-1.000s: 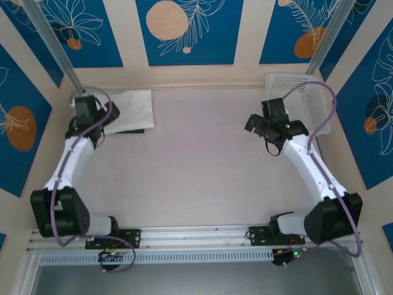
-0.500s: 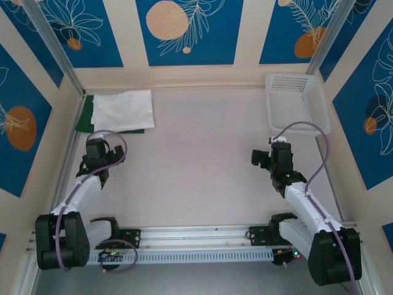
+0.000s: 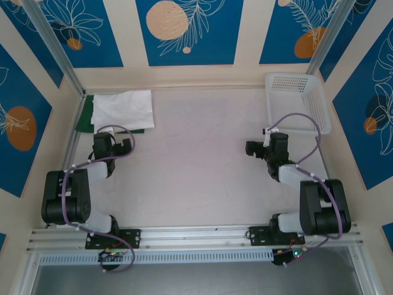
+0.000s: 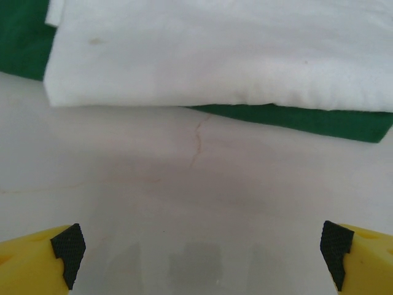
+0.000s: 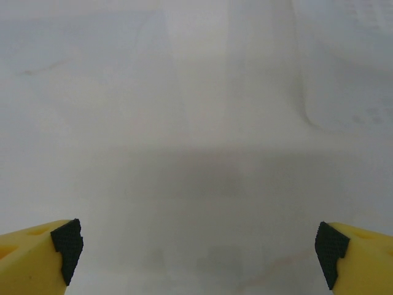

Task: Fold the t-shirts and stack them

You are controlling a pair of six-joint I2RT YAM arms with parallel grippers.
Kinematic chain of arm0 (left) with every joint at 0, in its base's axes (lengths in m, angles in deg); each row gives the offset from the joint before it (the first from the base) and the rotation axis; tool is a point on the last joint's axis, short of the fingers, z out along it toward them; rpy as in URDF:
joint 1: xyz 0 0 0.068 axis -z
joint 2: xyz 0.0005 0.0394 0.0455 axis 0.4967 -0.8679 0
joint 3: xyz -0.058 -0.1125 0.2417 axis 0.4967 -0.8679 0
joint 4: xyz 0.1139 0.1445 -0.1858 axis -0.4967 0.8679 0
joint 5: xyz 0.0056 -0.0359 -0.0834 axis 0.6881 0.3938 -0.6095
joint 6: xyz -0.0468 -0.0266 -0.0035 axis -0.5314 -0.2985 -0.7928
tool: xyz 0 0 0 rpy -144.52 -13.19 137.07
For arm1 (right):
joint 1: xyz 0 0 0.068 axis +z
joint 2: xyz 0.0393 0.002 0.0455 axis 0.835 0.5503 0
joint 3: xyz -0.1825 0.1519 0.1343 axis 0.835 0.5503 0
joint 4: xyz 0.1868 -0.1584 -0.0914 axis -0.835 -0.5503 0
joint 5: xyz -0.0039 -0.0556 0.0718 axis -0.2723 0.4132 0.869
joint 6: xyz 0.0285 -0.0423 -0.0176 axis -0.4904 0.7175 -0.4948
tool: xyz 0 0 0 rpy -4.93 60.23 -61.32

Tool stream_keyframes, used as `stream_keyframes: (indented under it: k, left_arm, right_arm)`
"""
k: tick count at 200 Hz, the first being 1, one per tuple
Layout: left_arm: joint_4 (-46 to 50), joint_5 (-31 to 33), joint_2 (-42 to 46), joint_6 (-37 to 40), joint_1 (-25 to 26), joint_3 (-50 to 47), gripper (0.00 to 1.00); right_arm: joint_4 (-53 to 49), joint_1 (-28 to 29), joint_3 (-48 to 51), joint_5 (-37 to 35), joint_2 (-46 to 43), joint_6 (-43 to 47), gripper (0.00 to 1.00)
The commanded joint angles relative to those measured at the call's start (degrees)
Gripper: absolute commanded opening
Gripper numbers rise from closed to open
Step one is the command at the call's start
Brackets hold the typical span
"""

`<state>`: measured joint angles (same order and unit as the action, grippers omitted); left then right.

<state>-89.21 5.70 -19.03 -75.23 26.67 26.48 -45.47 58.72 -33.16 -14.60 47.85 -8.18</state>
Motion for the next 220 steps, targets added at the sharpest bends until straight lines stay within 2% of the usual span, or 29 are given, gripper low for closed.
stream_keyframes:
  k: [1,26,43,64,83,101,121,139,152,159,176,184,191,220]
  left_arm:
    - [-6.01,-2.29,-0.70,2.34,1.66,0.68,1.00]
    - [-7.68,-1.39,-0.73,4.55,3.59,0.03,1.00]
    - [-9.33,0.11,-0.98,6.23,5.39,-0.63,1.00]
    - [-15.95,4.04,-0.71,8.73,8.52,-4.37,1.00]
    - [-19.02,5.00,-0.39,8.70,8.88,-6.33,1.00]
    - [-23.89,1.32,0.32,10.61,9.35,-9.48,1.00]
    - [-38.43,-3.14,-2.19,13.87,10.23,-15.75,1.00]
    - [-35.24,-1.05,-2.00,13.15,10.48,-14.63,1.00]
    - [-28.71,2.43,-2.70,11.21,10.11,-10.71,1.00]
    - [-25.63,0.85,-2.77,9.96,8.72,-9.02,1.00]
    - [-25.21,-0.96,-2.84,9.13,7.38,-8.72,1.00]
    - [-25.06,-0.96,-2.93,9.07,7.37,-8.63,1.00]
    - [-25.10,-0.98,-2.84,9.06,7.38,-8.63,1.00]
    - [-25.14,-0.97,-2.75,9.09,7.42,-8.72,1.00]
  right_arm:
    - [8.01,0.07,-3.69,3.51,4.40,1.71,0.99]
    - [14.24,0.29,-2.17,7.40,7.70,2.67,0.99]
    - [18.50,-1.62,0.83,9.75,7.26,1.10,0.99]
    - [35.69,-2.63,10.20,13.85,7.54,1.34,0.99]
    - [44.28,-1.93,14.79,11.72,7.50,1.51,0.99]
    - [52.13,-0.15,18.44,10.07,8.93,3.18,0.99]
    - [61.00,2.29,21.81,9.62,11.43,6.06,0.99]
    - [60.91,3.06,21.47,9.09,11.67,6.85,0.99]
    - [59.40,3.25,20.33,4.75,11.68,5.75,0.99]
    - [57.20,2.96,19.24,1.45,11.30,4.22,0.99]
    - [42.03,0.50,13.83,-5.54,8.36,-2.26,0.99]
    - [34.95,-1.51,9.99,-3.77,7.97,-4.38,0.99]
    - [30.73,-0.73,7.33,-3.81,8.47,-3.47,0.99]
    - [30.74,0.07,6.45,-3.17,9.19,-1.89,0.99]
